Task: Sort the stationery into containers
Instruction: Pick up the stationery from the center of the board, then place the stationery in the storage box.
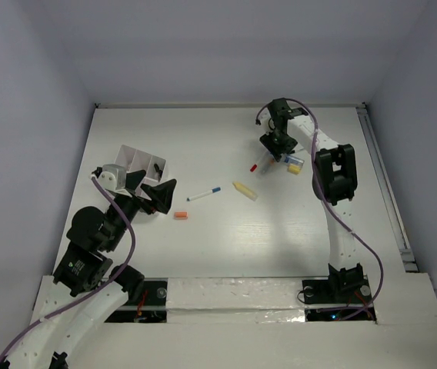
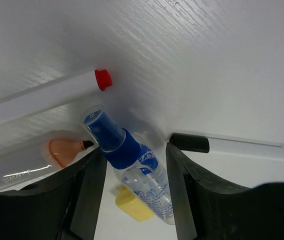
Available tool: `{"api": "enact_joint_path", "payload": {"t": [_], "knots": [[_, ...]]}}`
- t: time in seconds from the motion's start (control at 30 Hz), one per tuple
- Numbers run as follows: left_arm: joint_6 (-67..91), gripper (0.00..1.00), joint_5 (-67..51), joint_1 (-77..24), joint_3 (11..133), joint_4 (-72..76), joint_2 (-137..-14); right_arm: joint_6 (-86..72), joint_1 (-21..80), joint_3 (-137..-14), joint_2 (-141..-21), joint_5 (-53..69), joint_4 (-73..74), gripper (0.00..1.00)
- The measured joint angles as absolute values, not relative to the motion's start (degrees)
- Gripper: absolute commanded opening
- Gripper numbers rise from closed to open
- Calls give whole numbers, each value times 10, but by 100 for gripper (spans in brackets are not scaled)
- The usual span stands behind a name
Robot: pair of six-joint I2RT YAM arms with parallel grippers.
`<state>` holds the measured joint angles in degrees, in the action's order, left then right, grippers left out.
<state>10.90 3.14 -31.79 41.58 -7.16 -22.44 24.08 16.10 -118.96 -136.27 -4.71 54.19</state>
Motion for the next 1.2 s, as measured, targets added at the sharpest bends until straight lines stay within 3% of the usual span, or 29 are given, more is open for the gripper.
{"api": "enact_joint_path", "payload": {"t": [0.1, 0.4, 0.57, 0.73, 0.97, 1.2], "knots": [[109, 98, 31, -318, 416, -72, -224, 244, 161, -1190, -1363, -48, 542, 53], [108, 97, 31, -318, 416, -72, -230, 256, 161, -1176, -1356, -57, 530, 29], [108, 97, 31, -318, 416, -72, -231, 258, 161, -1150, -1334, -61, 521, 25], [108, 97, 31, -318, 416, -71, -235, 260, 165, -1121, -1285, -71, 500, 24], [108, 97, 32, -310, 416, -71, -236, 232, 215, -1051, -1130, -50, 400, 24], [108, 96, 28, -276, 408, -60, -193, 81, 376, -927, -1019, 95, 116, 26]]}}
